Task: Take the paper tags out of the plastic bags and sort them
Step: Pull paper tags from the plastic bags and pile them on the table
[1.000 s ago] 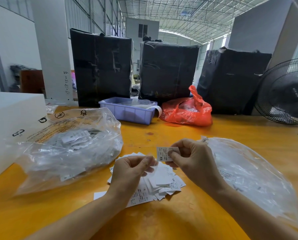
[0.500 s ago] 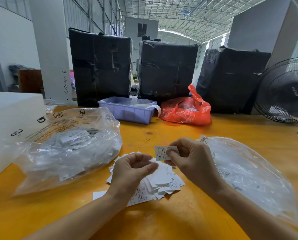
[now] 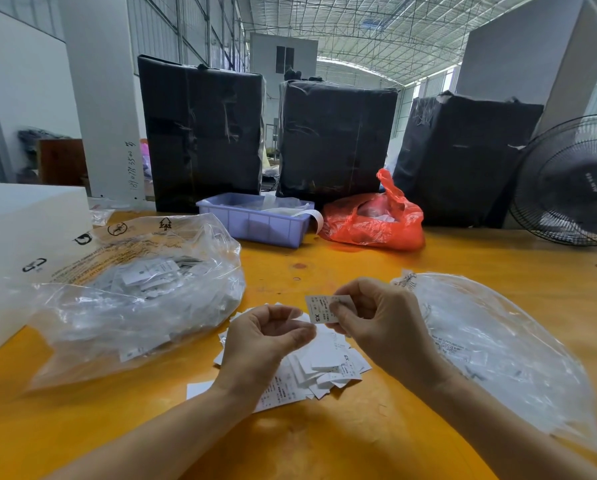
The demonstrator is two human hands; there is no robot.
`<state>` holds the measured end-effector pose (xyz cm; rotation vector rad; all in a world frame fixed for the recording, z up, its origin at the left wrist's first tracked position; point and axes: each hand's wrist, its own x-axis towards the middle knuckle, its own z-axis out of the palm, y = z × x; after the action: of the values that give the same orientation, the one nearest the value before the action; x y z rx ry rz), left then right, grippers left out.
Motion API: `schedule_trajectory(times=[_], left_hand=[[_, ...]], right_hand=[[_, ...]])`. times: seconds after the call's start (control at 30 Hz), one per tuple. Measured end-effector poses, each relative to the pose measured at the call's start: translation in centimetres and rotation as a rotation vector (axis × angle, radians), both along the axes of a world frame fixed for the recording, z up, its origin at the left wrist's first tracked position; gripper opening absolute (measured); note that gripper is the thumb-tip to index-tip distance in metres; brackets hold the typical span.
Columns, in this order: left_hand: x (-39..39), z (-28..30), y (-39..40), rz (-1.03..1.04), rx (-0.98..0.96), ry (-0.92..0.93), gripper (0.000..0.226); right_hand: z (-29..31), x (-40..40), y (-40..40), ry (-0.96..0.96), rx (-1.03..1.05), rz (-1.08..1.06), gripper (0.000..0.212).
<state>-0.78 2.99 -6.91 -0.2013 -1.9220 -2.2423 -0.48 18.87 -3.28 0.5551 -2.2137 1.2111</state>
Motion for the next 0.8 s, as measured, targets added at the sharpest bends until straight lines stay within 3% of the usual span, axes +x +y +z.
schedule_trajectory(times=[0.17,0.27,0.4,0.8], left_hand=[[-0.1,0.0,-0.1,0.025,-0.014,-0.012,0.032],[-0.1,0.0,-0.1,0.028,-0.012,-0.013,0.033],[-0.1,-0.1,0.0,0.029,-0.002,-0.017,0.033],[-0.2,-0.3,0.0,0.041,-0.034,-0.017,0.032]], right_hand=[[0.5,-0.1,0.2,0.005,-0.134,0.035,0.024],[0.0,0.0,0.1,-0.042,-0.052,0.041,0.019],[-0.6,-0.2,-0.2,0.044,0.051,-0.022,0.007],[-0.7,-0.3,-0.2,0.08,0.044,-0.05,0.006]])
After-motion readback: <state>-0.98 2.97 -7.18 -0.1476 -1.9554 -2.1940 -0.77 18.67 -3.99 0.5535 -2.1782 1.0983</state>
